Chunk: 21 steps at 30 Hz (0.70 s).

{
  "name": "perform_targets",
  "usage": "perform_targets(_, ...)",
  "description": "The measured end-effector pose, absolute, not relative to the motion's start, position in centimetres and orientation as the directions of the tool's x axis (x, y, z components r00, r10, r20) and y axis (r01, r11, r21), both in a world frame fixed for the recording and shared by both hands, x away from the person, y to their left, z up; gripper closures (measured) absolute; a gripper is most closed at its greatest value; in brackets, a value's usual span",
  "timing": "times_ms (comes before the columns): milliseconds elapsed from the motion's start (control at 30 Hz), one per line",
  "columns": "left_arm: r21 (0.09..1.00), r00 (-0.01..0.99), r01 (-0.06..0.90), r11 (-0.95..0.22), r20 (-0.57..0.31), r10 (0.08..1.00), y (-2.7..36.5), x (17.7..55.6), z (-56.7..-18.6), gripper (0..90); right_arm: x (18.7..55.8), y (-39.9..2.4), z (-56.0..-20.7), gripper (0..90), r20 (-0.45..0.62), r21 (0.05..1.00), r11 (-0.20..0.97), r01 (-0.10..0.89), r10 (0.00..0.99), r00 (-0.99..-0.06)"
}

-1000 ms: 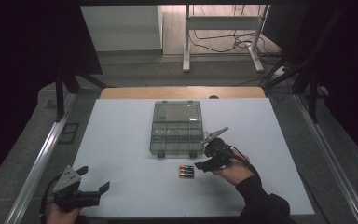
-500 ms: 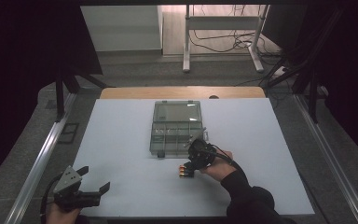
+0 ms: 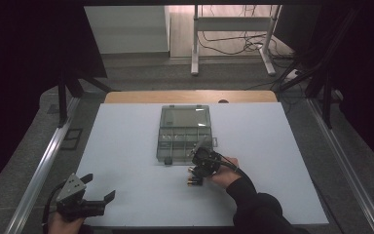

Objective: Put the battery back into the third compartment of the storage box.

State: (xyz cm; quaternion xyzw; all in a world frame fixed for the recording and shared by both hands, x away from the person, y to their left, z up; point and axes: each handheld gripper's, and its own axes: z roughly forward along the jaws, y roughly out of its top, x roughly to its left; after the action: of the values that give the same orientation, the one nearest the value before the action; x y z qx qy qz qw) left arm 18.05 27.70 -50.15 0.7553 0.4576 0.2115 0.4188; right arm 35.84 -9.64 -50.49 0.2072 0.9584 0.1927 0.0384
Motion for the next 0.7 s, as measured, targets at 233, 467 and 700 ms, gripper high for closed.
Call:
perform_targets(233,0.826,0.491,0.515,-0.23,-0.065,0.869,27.7,18.1,-50.1,1.7,35.5,-10.0,-49.5,76.2,0.002,0.423,0.825,0.374,0.412,-0.911)
perform_targets(467,0.826,0.491,0.515,-0.229,-0.065,0.869,27.7,18.1,-50.2,1.8,35.5,-10.7,-48.3,76.2,0.035,0.47,0.794,0.386,0.42,-0.907)
perform_targets(700,0.825,0.489,0.518,-0.226,-0.069,0.869,27.7,18.1,-50.2,1.8,35.8,-11.0,-46.8,76.2,0.052,0.507,0.766,0.395,0.43,-0.901)
